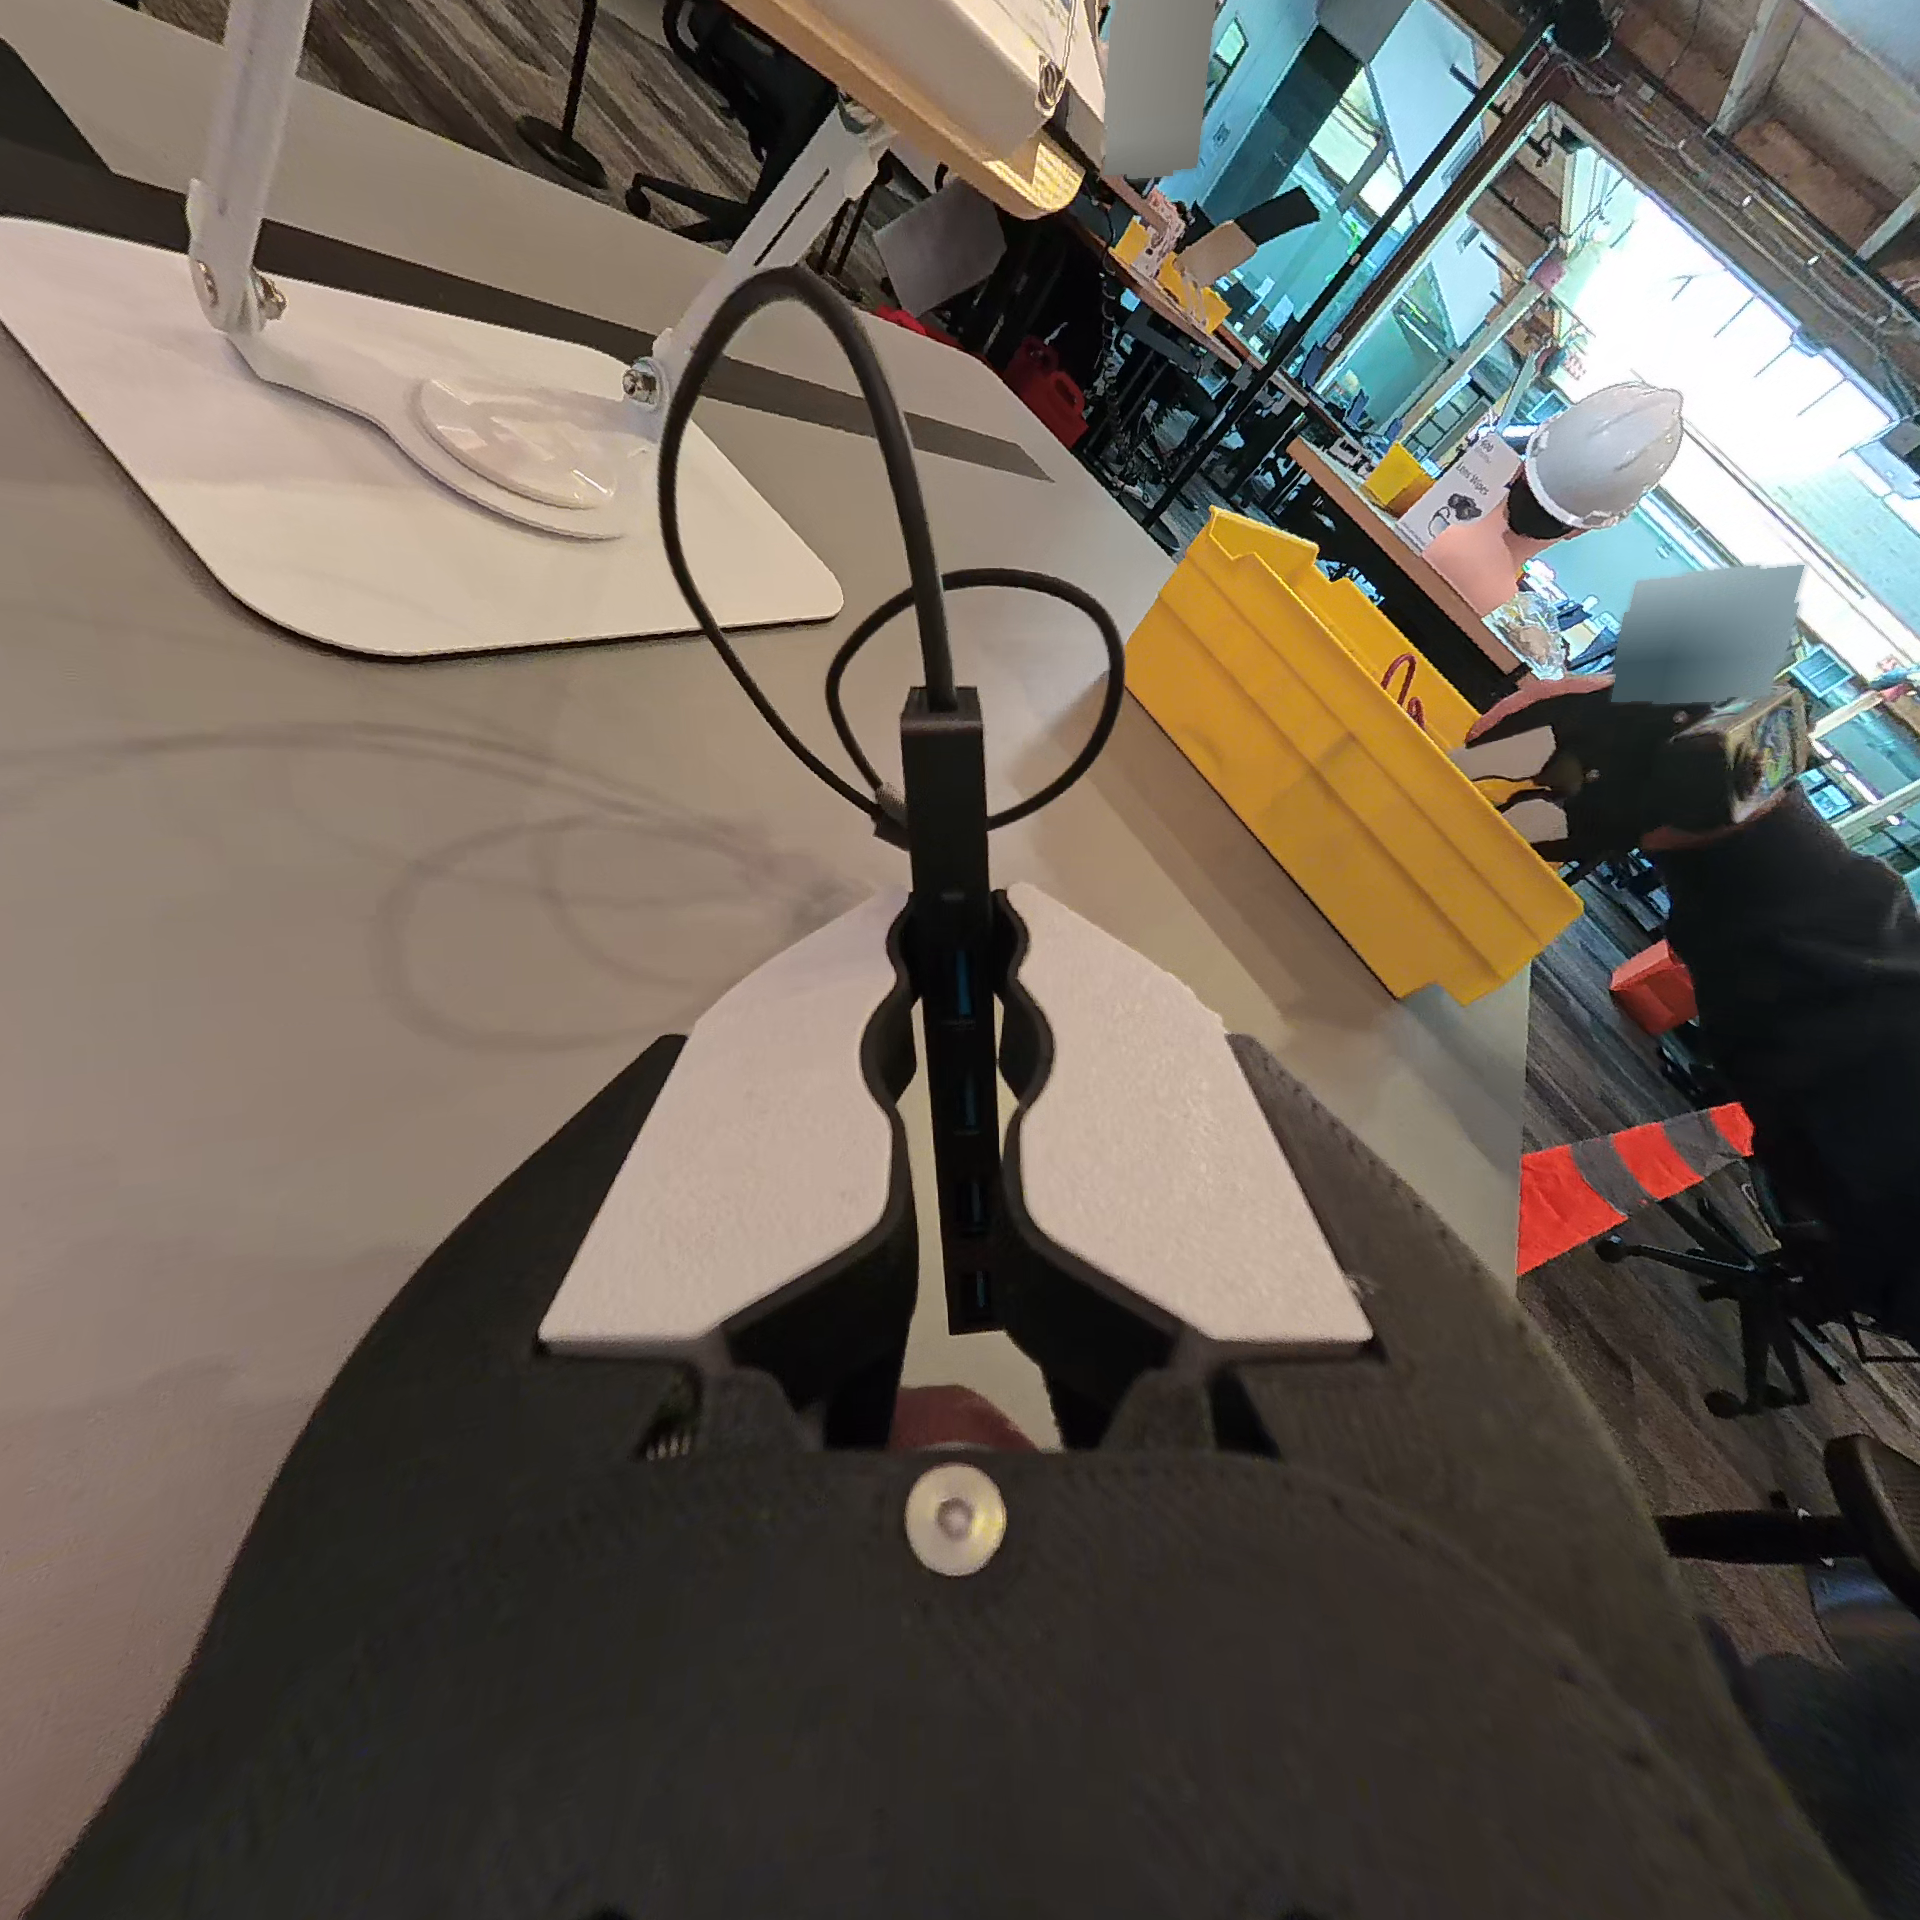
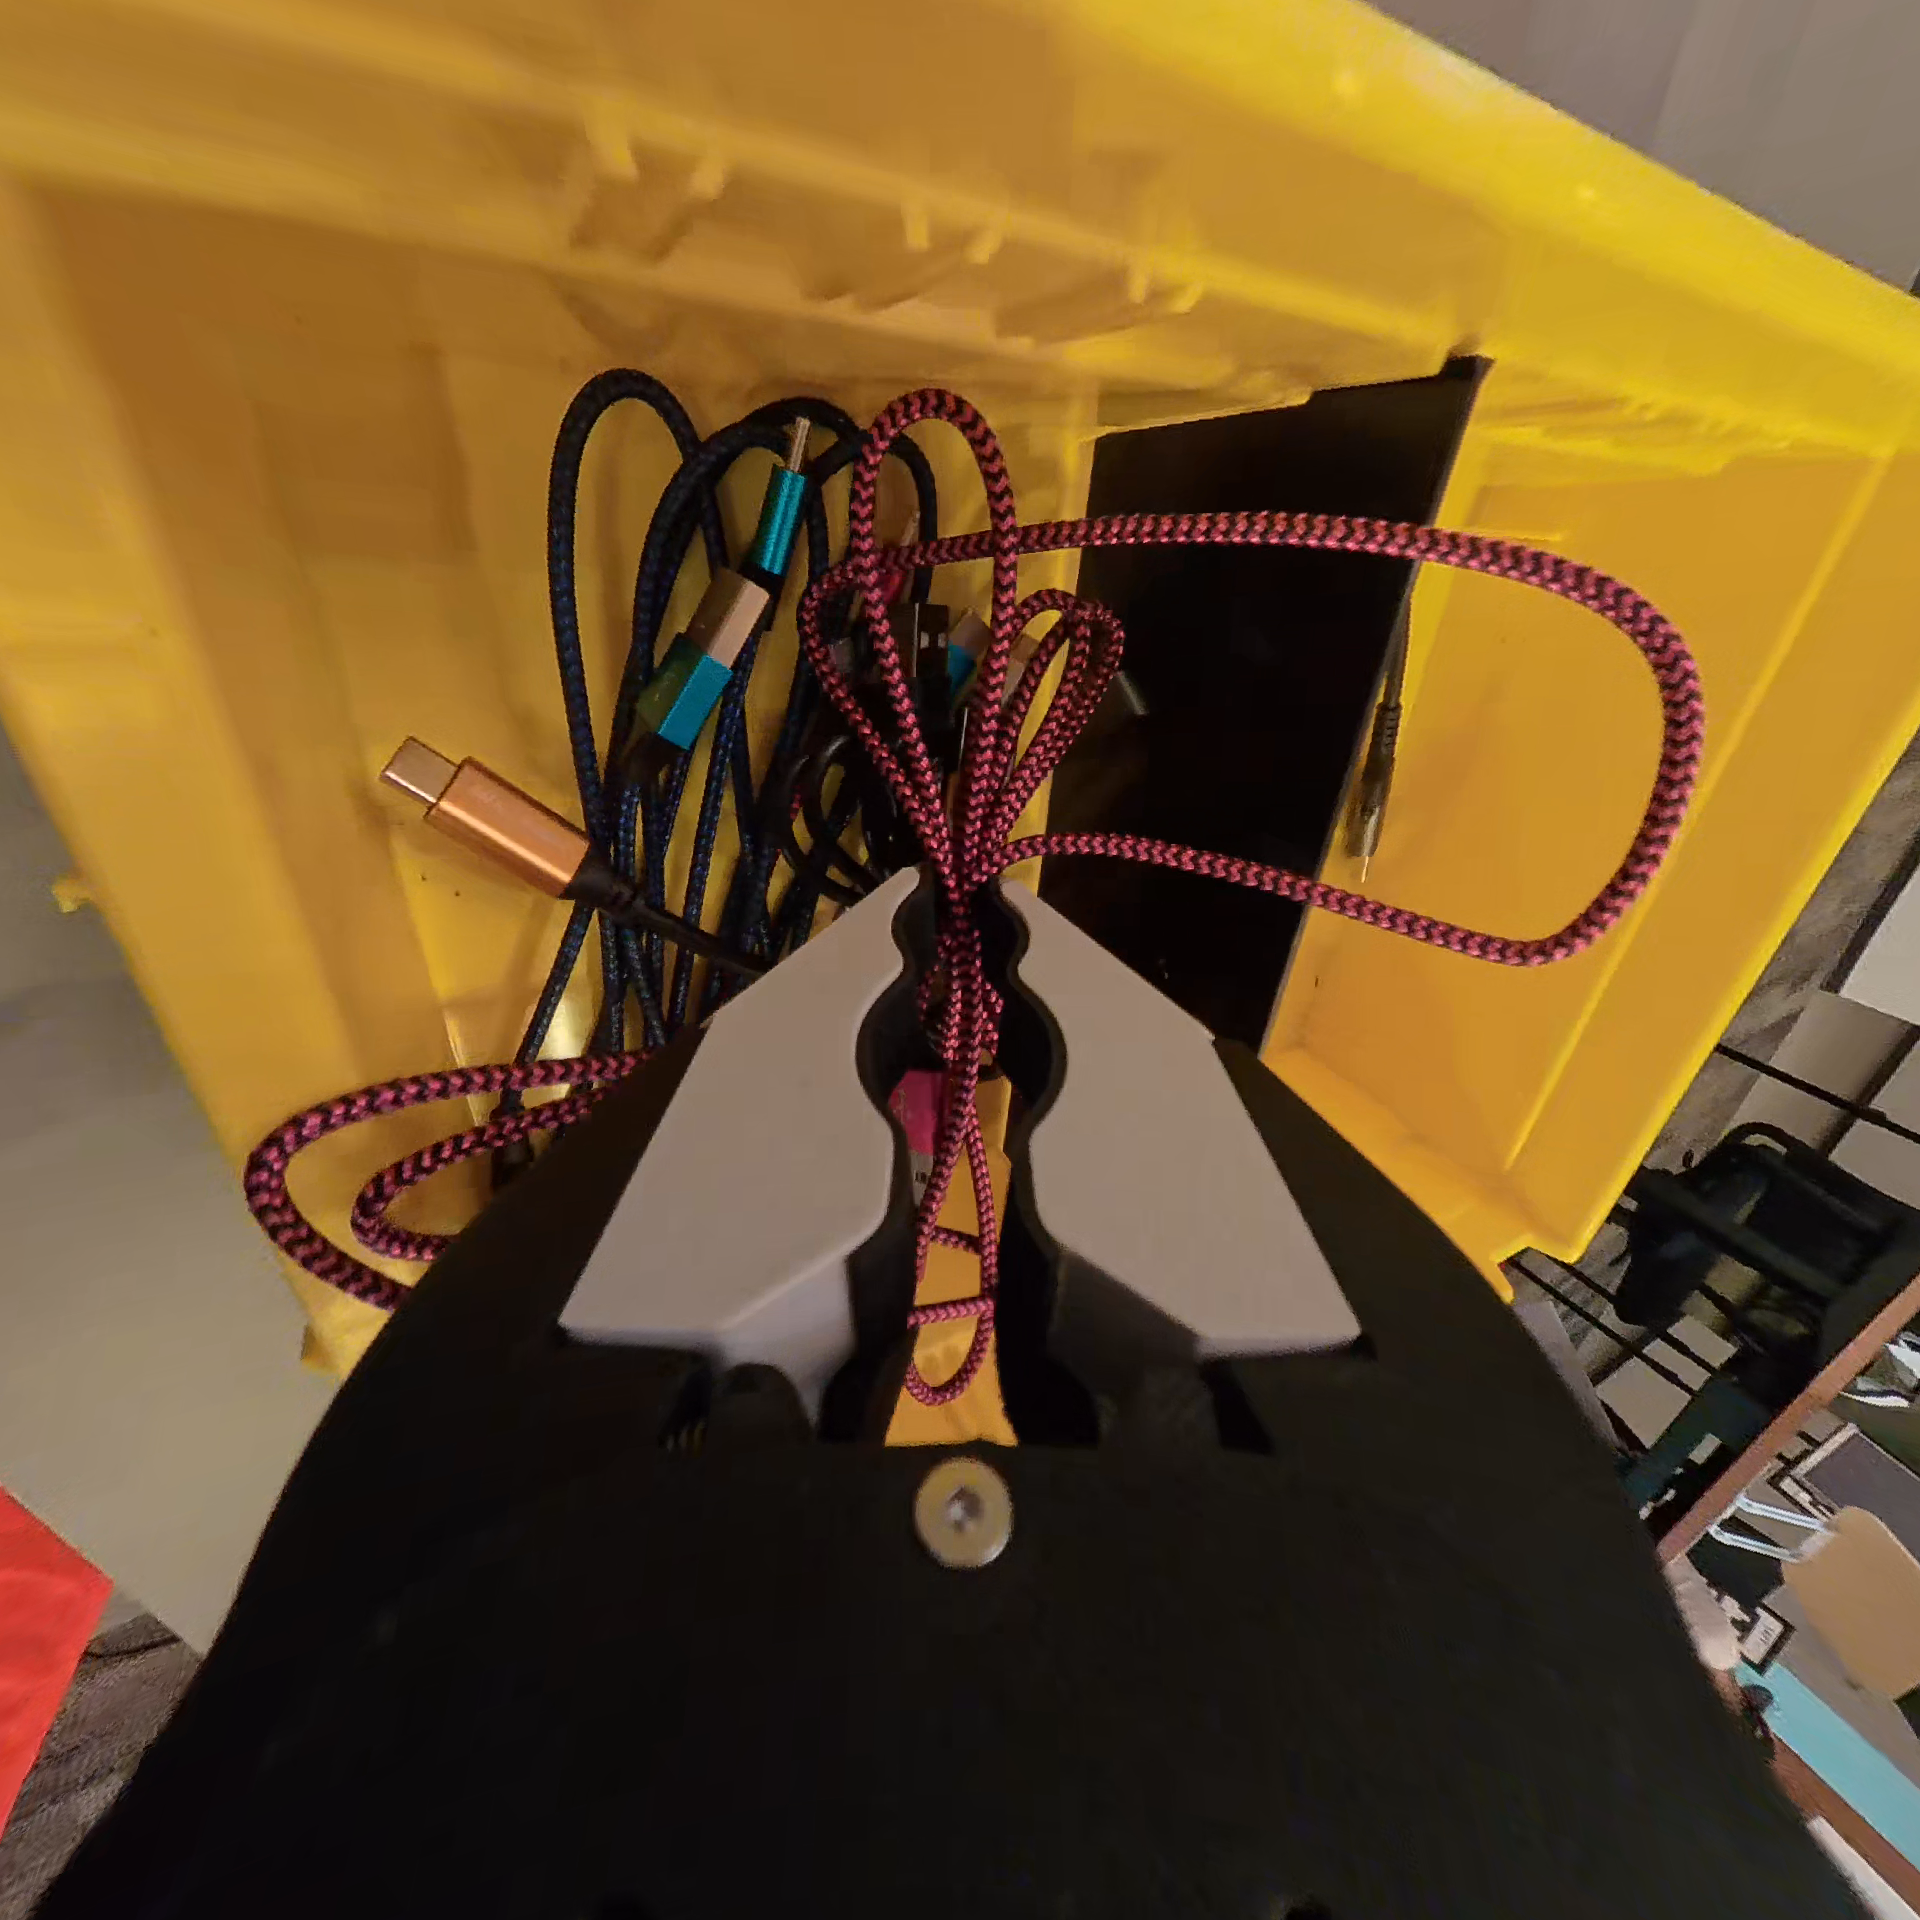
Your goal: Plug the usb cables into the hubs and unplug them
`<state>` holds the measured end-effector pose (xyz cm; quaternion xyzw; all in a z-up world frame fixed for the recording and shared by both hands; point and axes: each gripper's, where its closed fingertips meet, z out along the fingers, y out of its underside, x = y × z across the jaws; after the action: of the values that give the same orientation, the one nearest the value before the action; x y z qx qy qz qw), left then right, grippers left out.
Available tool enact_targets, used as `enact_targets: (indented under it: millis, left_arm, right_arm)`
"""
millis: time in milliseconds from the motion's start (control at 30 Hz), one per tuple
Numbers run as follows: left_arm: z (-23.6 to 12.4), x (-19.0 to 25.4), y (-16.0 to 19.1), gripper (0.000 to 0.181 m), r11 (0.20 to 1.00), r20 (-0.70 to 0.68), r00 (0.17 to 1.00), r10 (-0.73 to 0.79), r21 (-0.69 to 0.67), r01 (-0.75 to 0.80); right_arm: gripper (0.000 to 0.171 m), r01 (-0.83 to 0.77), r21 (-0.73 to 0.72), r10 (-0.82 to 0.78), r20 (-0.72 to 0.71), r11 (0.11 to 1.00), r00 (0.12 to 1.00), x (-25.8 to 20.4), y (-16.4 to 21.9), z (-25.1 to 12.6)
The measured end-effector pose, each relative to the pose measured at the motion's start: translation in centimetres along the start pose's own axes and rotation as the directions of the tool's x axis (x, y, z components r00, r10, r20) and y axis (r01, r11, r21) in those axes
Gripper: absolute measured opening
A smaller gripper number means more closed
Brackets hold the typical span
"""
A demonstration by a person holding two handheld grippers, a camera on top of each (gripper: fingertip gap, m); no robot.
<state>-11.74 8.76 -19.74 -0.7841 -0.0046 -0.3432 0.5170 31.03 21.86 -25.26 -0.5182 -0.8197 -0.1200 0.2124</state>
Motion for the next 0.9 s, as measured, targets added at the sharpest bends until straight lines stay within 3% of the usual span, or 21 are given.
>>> enact_targets:
  millis: [200,367,533,700,800,900]
  left_arm:
    - [0.3,0.1,0.3,0.011,1.0,-0.007,1.0,-0.001,-0.008,0.001]
    - [0.5,0.5,0.3,0.01,1.0,-0.012,1.0,0.002,-0.009,-0.002]
    - [0.2,0.9,0.2,0.01,1.0,-0.015,1.0,0.014,-0.008,-0.014]
    - [0.1,0.9,0.0,0.01,1.0,-0.019,1.0,0.011,-0.003,-0.011]
    - [0.4,1.3,0.1,0.01,0.999,-0.028,0.999,0.031,-0.008,-0.031]
    - [0.7,2.6,0.1,0.011,0.997,-0.065,0.995,0.075,-0.01,-0.076]
  right_arm:
    - [0.005,-0.116,0.051,0.116,0.013,0.992,0.993,-1.0,-0.1,0.9]
    - [0.007,-0.317,0.016,0.31,0.175,0.948,0.935,-1.8,0.1,0.9]
    - [0.043,-0.393,-0.043,0.391,0.25,0.918,0.886,-1.6,0.1,-0.5]
    - [0.053,-0.404,-0.1,0.416,0.199,0.909,0.888,-0.9,0.7,-4.1]
    - [0.05,-0.429,-0.025,0.429,0.141,0.903,0.892,0.8,-1.0,-7.2]
    - [0.048,-0.415,0.171,0.411,0.061,0.894,0.91,4.3,-6.3,-10.2]
